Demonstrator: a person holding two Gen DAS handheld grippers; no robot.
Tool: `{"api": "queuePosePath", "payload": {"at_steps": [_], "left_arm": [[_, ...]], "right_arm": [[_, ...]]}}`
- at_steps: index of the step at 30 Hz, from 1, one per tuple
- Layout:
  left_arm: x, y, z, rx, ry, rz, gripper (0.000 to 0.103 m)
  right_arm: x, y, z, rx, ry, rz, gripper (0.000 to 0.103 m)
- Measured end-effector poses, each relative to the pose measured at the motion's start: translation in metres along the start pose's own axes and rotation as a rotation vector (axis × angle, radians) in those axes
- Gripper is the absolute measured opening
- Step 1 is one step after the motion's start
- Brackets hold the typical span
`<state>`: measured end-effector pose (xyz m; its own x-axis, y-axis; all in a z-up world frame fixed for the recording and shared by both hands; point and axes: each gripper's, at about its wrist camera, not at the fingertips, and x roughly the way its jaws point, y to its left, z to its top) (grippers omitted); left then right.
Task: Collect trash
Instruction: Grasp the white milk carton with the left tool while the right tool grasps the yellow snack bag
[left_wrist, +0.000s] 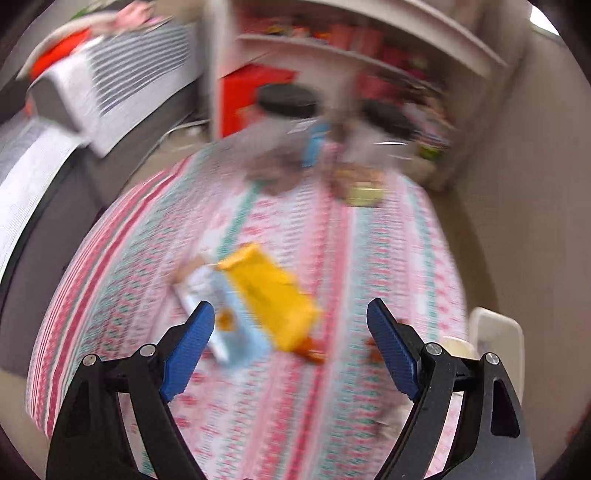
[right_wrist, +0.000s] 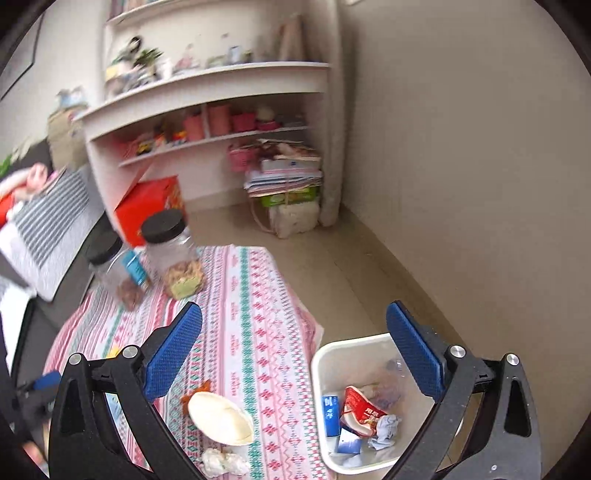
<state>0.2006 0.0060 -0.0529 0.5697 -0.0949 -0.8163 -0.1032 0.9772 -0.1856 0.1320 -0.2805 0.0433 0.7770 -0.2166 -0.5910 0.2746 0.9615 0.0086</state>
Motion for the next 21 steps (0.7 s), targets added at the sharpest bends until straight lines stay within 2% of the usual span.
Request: {"api": "queuePosePath", "payload": {"at_steps": [4,7,18,21], "left_arm": [[0.038,0.053,-0.002,-0.158,0.093,0.023,0.082],[0.053,0.073,-0.001,-0.256,0.142,-0.003,0.082],[0.09,0.083,0.0,-0.34,0.242,0.011,0.082],[0.101,0.088,-0.002,-0.375,0.28,-0.02,0.082]], "right_arm": [[0.01,0.023,-0.004,-0.031,0.038,0.044,0.096],[0.017,0.039,-0.007,-0.072,0.046,0.041,0.096],[0.033,0.07,-0.018,-0.156,0.085,0.046,0.096],[0.036,0.074,-0.02,-0.171,0.094,0.049,0.096]]}}
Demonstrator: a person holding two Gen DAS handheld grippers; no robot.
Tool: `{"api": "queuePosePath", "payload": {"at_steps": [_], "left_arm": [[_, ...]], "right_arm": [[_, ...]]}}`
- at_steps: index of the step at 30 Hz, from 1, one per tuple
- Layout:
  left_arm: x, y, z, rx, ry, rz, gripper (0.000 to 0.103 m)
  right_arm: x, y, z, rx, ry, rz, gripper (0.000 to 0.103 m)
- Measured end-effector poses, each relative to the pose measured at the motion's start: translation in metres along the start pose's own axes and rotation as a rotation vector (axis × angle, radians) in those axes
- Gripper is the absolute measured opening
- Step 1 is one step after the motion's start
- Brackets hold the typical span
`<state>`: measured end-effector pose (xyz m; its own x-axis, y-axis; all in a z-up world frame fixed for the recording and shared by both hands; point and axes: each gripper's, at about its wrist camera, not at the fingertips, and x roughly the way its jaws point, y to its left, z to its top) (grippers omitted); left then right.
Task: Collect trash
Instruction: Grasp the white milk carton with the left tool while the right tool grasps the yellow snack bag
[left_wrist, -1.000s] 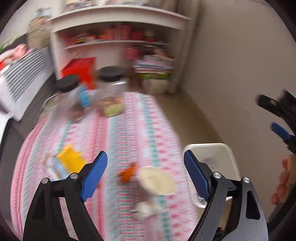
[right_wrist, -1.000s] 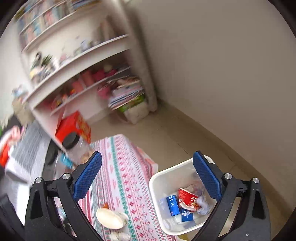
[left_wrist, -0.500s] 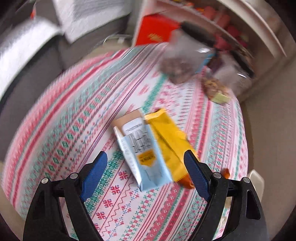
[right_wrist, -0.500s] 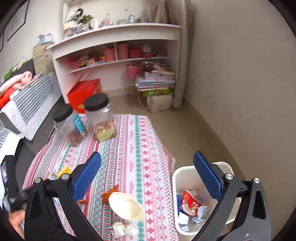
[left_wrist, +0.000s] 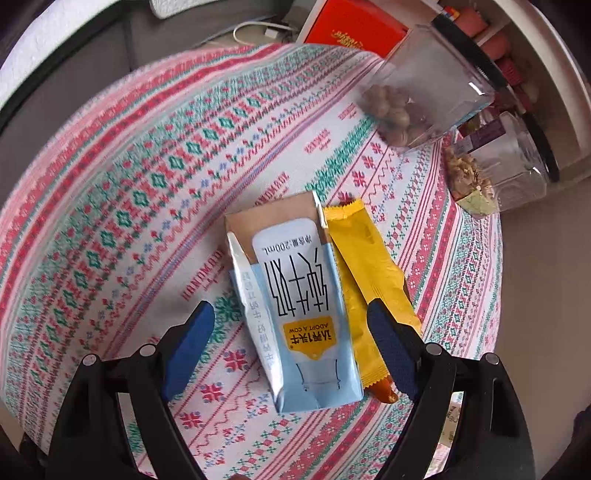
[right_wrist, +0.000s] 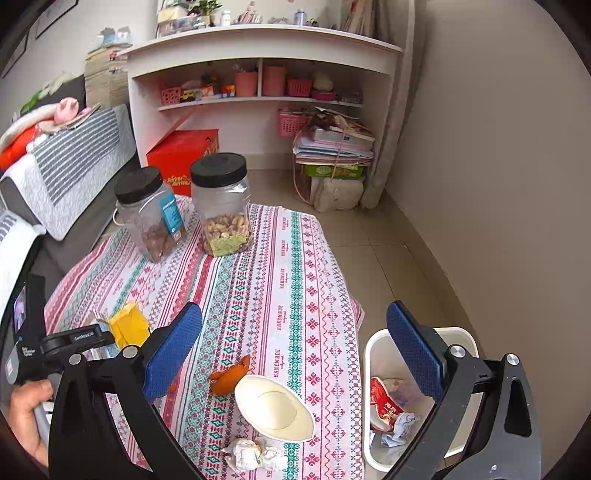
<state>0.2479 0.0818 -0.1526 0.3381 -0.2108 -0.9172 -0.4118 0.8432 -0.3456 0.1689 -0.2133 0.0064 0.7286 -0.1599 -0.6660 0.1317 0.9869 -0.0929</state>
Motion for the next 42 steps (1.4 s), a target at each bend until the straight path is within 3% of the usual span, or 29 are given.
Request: {"api": "queuePosePath", "payload": {"at_steps": [2,4,12,17,20,23,26,33,36,38,41,42], "left_arm": [[0.006,-0.001,0.001,0.016,0.034,-0.023,0.079],[0.006,0.0,0.002,0.027,0.044,-0.043,0.06],[-0.053,0.019,0.004,0.022,-0.038,-0.101,0.059],[-0.119,0.035,0.002,0.117,-0.195,-0.019,0.059],[-0.151,0.048,0.004,0.139,-0.261,-0.014,0.059],[-0.167,0.064,0.008,0.126,-0.279,-0.043,0.059],[-0.177,0.075,0.009,0.109,-0.268,-0.096,0.059],[-0.189,0.08,0.01,0.116,-0.275,-0.125,0.059],[-0.194,0.085,0.01,0.11,-0.276,-0.14,0.06],[-0.194,0.088,0.011,0.105,-0.273,-0.144,0.06],[-0.196,0.092,0.011,0.096,-0.274,-0.149,0.06],[-0.198,0.092,0.011,0.097,-0.277,-0.148,0.06]], "right_arm": [[0.001,0.004,-0.001,-0.006,0.004,0.008,0.096],[0.001,0.01,-0.001,-0.019,0.006,0.019,0.096],[0.0,0.055,-0.016,-0.128,0.038,0.105,0.096],[0.014,0.115,-0.03,-0.268,0.102,0.188,0.096],[0.04,0.159,-0.039,-0.39,0.17,0.204,0.096],[0.077,0.197,-0.045,-0.48,0.286,0.243,0.096],[0.106,0.216,-0.047,-0.507,0.337,0.225,0.096],[0.157,0.23,-0.044,-0.448,0.457,0.284,0.096],[0.173,0.23,-0.051,-0.418,0.534,0.309,0.08],[0.175,0.229,-0.053,-0.395,0.534,0.316,0.076],[0.171,0.224,-0.048,-0.328,0.52,0.322,0.048],[0.169,0.221,-0.044,-0.294,0.524,0.34,0.033]]}}
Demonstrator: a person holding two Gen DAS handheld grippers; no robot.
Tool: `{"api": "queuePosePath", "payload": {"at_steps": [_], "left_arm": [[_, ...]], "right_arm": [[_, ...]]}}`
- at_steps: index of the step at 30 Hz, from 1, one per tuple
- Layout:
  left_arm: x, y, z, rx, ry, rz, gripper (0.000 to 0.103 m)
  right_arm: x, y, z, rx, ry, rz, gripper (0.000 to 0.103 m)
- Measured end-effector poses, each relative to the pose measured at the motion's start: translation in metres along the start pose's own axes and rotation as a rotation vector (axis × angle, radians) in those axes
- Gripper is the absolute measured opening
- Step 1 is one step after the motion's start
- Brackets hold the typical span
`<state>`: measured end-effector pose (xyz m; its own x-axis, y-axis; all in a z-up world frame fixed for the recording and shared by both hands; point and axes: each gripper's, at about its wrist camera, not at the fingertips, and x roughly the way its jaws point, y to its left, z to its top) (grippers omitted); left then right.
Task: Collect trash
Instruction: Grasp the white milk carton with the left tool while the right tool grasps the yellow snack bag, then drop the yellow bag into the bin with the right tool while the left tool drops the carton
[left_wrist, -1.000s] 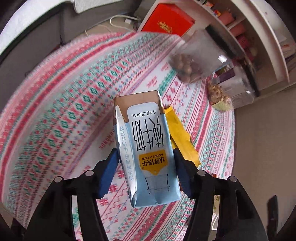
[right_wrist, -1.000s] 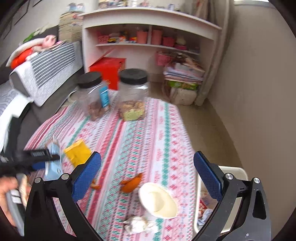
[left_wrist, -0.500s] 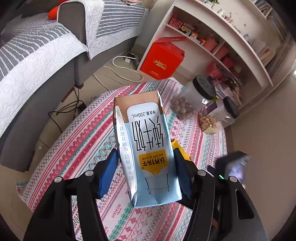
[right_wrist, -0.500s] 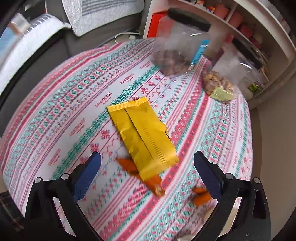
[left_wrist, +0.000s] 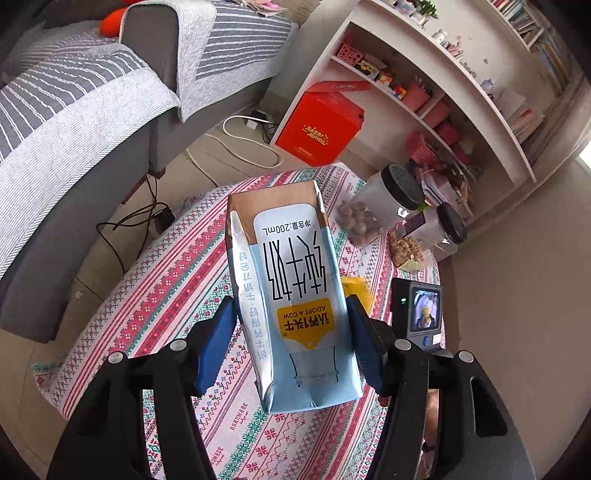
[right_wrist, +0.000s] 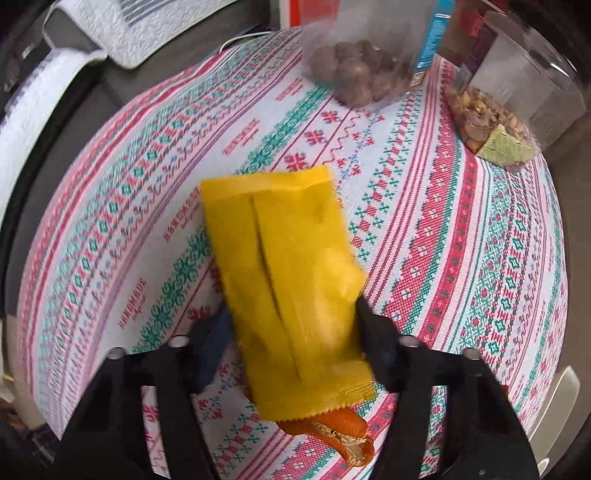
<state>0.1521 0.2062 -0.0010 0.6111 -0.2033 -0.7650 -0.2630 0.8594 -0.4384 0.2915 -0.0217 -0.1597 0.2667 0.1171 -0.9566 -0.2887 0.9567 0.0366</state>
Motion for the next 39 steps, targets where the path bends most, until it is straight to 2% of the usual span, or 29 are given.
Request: {"api": "queuePosePath", "payload": {"at_steps": [5,11,18,27,31,39], "left_arm": [[-0.004,-0.005,-0.001,0.017,-0.02,0.008,0.06],[-0.002,-0.005,-0.004,0.011,-0.011,-0.001,0.06],[-0.001,-0.02,-0.012,0.053,-0.012,-0.009,0.06],[0.008,-0.056,-0.03,0.167,-0.016,-0.007,0.06],[0.012,-0.074,-0.039,0.207,-0.033,-0.015,0.06],[0.028,-0.112,-0.058,0.271,-0.048,-0.039,0.06]], "right_arm": [[-0.033,0.002,-0.007,0.034,-0.091,-0.002,0.026],[-0.088,0.015,-0.03,0.04,-0.233,0.023,0.025],[-0.146,0.012,-0.055,0.023,-0.377,0.04,0.025],[-0.192,-0.025,-0.105,0.065,-0.526,0.025,0.025],[-0.204,-0.046,-0.116,0.113,-0.591,0.01,0.025],[-0.218,-0.109,-0.132,0.284,-0.621,-0.02,0.025]]}}
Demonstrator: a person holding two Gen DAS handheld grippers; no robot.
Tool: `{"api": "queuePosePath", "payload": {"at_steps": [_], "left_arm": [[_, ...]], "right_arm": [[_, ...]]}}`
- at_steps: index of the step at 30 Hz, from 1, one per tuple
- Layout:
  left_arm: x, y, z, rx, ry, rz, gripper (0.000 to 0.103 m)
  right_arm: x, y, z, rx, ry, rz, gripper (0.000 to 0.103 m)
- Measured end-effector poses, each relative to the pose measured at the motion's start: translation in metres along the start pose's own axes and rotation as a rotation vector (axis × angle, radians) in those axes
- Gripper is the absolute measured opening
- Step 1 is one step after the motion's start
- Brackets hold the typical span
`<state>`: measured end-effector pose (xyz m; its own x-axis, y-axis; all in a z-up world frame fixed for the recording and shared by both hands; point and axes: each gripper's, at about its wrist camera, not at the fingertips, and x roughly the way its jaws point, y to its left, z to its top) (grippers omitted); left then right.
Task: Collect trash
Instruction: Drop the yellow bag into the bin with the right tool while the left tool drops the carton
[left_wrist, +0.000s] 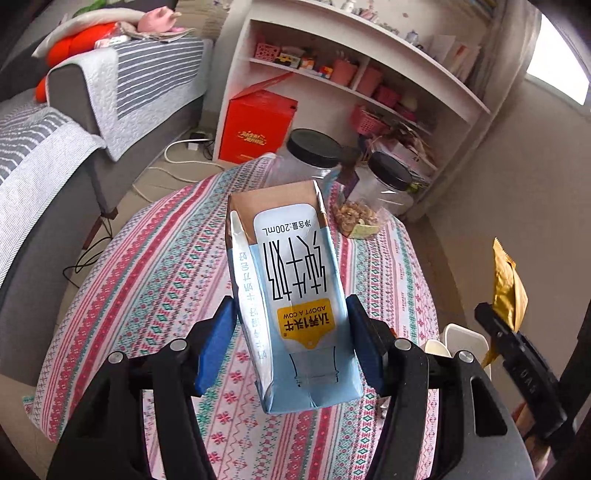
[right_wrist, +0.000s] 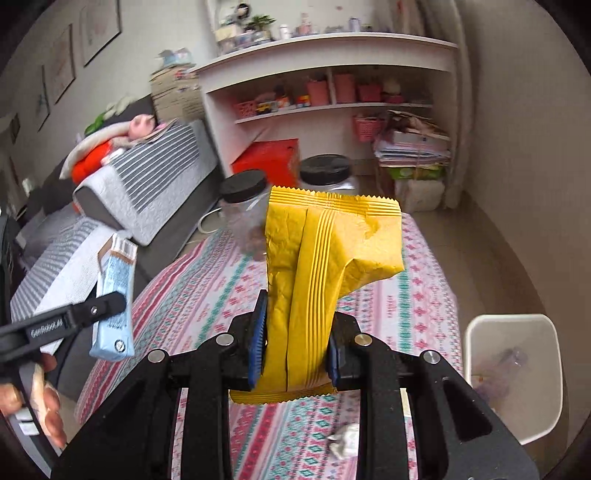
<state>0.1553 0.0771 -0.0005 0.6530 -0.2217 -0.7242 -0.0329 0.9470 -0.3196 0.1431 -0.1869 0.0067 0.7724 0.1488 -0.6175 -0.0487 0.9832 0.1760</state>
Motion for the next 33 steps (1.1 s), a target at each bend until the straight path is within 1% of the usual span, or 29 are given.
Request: {"api": "queuePosePath", "payload": {"at_steps": [6,10,15,17,19,20,22,24,27,30,33], "left_arm": [[0.009,-0.031,-0.005,0.041,-0.014,-0.031,0.06],[0.012,-0.051,-0.011,0.071,-0.014,-0.047,0.06],[0.01,-0.071,-0.019,0.107,-0.025,-0.055,0.06],[0.009,-0.079,-0.022,0.123,-0.03,-0.057,0.06],[0.009,-0.087,-0.025,0.138,-0.03,-0.062,0.06],[0.009,-0.092,-0.026,0.145,-0.031,-0.065,0.06],[0.008,-0.101,-0.028,0.16,-0.037,-0.074,0.06],[0.007,-0.109,-0.03,0.172,-0.041,-0.087,0.06],[0.005,-0.129,-0.036,0.206,-0.054,-0.118,0.06],[0.006,-0.157,-0.044,0.252,-0.053,-0.155,0.06],[0.012,-0.193,-0.057,0.322,-0.04,-0.171,0.06]], "right_arm": [[-0.014,-0.054,0.005,0.108,-0.023,-0.118,0.026],[-0.015,-0.096,0.001,0.2,0.006,-0.209,0.027],[-0.015,-0.139,-0.002,0.308,0.038,-0.294,0.029],[-0.017,-0.155,-0.003,0.345,0.055,-0.326,0.035],[-0.018,-0.168,-0.005,0.373,0.078,-0.361,0.056],[-0.02,-0.174,-0.006,0.389,0.076,-0.382,0.06],[-0.026,-0.184,-0.007,0.396,0.078,-0.424,0.083],[-0.036,-0.191,-0.008,0.414,0.056,-0.442,0.084],[-0.051,-0.201,-0.007,0.439,0.015,-0.451,0.092],[-0.066,-0.215,-0.005,0.472,-0.03,-0.458,0.092],[-0.081,-0.229,-0.005,0.523,-0.074,-0.454,0.092]]}}
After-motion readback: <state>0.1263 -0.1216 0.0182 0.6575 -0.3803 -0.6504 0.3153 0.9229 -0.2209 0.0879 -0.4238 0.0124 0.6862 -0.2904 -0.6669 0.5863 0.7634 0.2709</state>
